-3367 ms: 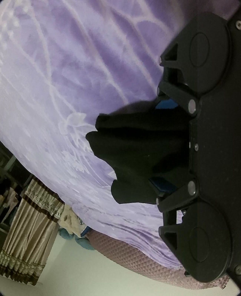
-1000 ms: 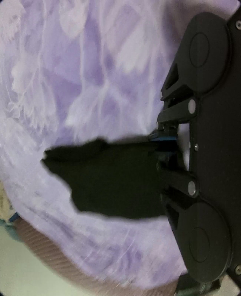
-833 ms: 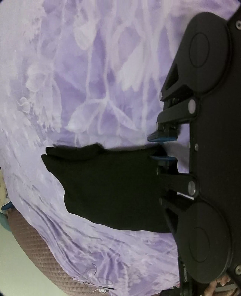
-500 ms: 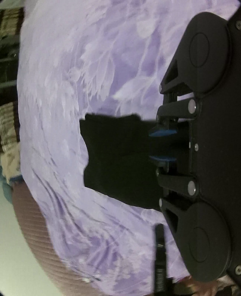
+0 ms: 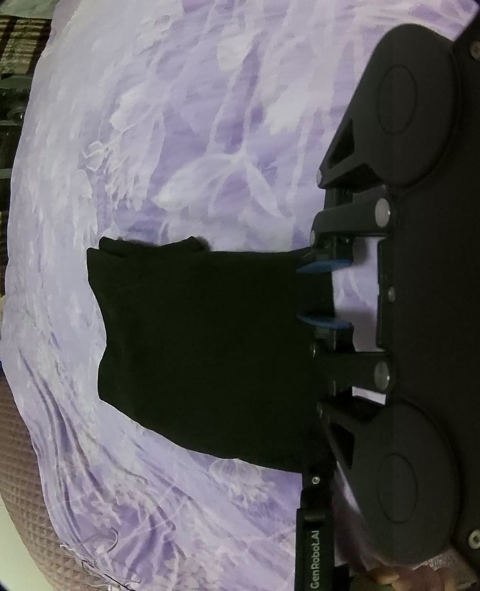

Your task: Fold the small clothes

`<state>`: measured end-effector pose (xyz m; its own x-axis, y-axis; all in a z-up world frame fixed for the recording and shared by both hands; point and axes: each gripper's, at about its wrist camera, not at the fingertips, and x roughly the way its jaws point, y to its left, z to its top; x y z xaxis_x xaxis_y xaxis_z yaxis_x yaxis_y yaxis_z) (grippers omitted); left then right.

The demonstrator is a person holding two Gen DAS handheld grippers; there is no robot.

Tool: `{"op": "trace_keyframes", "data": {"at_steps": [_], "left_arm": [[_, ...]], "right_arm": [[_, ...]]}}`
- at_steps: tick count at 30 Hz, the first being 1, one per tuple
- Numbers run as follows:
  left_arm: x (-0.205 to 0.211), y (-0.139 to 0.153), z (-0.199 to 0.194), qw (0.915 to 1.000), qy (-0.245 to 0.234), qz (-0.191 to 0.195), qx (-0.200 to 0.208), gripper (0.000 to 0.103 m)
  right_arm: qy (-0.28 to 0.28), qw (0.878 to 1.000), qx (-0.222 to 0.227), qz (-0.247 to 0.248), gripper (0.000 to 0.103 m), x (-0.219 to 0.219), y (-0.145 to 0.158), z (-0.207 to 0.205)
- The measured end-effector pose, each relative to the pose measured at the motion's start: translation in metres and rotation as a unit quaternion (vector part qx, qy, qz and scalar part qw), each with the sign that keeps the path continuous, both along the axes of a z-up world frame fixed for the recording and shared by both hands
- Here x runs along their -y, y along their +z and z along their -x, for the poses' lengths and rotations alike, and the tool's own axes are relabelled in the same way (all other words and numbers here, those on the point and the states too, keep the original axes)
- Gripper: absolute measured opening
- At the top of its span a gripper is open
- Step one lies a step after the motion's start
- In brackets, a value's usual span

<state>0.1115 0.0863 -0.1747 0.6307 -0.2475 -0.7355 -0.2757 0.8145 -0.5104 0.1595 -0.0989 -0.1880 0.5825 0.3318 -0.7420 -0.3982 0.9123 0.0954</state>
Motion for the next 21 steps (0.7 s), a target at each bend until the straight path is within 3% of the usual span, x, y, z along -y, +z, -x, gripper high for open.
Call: {"op": "trace_keyframes", "data": {"at_steps": [7, 11, 15, 21], "left_arm": [[0.003, 0.013, 0.001, 1.0, 0.002, -0.001, -0.009, 0.031], [0.004, 0.035, 0.0, 0.9997, 0.009, -0.006, 0.021, 0.033], [0.002, 0.049, -0.009, 0.9981, 0.013, -0.039, 0.046, 0.037], [-0.007, 0.026, -0.033, 0.9982, 0.027, -0.053, 0.012, 0.038]], "right_arm": [[-0.006, 1.0, -0.009, 0.002, 0.016, 0.004, 0.003, 0.011], [-0.004, 1.0, 0.012, 0.004, 0.018, 0.002, 0.019, 0.018], [0.005, 0.999, 0.045, -0.002, 0.022, -0.002, 0.034, 0.018], [-0.003, 0.998, 0.055, 0.026, 0.024, -0.015, 0.027, -0.008]]}}
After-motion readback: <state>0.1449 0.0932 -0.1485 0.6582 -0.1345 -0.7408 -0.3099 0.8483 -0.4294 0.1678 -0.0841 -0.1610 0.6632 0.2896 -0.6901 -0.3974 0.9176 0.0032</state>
